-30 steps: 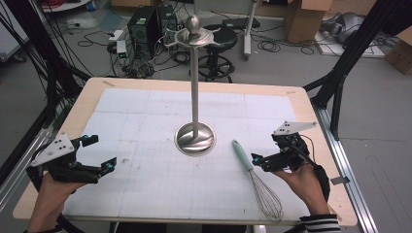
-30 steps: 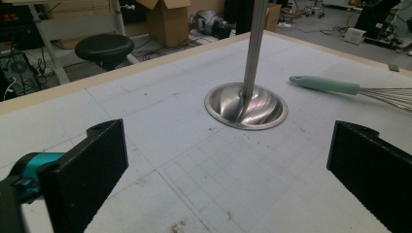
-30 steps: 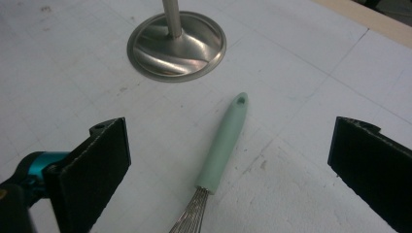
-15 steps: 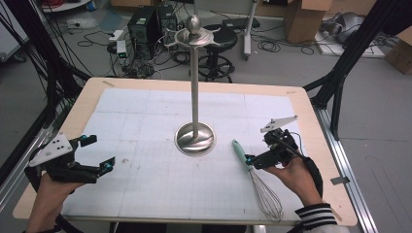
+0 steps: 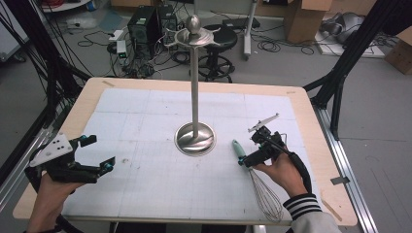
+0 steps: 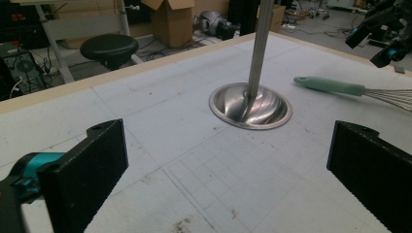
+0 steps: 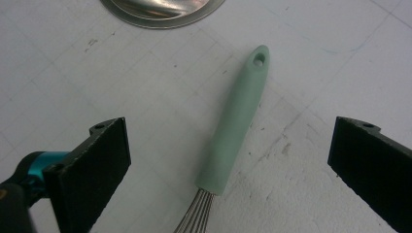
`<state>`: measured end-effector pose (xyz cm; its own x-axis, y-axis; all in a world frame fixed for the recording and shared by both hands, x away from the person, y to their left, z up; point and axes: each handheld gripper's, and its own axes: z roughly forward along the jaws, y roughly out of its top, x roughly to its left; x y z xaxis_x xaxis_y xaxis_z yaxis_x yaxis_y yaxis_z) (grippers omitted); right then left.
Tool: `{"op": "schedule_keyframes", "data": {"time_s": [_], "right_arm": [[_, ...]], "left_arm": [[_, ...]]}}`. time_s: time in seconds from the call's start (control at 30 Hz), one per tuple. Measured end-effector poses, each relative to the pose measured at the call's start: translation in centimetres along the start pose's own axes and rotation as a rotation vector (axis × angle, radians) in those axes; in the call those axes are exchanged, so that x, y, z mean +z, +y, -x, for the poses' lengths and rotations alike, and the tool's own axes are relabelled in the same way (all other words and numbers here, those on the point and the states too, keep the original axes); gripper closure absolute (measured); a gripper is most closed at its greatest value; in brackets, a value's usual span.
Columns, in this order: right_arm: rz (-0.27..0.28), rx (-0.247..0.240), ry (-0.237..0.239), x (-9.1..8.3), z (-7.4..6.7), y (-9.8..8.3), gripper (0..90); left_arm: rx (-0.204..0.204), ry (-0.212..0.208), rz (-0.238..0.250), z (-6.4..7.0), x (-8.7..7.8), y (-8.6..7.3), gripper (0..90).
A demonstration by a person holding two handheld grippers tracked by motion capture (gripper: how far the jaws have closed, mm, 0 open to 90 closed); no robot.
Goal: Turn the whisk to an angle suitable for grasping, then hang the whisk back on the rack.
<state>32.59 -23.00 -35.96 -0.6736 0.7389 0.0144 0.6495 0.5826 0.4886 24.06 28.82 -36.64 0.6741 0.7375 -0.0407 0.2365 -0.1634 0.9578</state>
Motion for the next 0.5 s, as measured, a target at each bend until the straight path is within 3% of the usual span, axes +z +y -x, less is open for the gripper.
{"op": "schedule_keyframes", "data": {"time_s": [0.5], "right_arm": [[-0.016,0.019,0.014,0.73,0.08,-0.08,0.6]], "left_arm": [[-0.005,0.008,0.006,-0.09,-0.35,0.0,1.7]]}}
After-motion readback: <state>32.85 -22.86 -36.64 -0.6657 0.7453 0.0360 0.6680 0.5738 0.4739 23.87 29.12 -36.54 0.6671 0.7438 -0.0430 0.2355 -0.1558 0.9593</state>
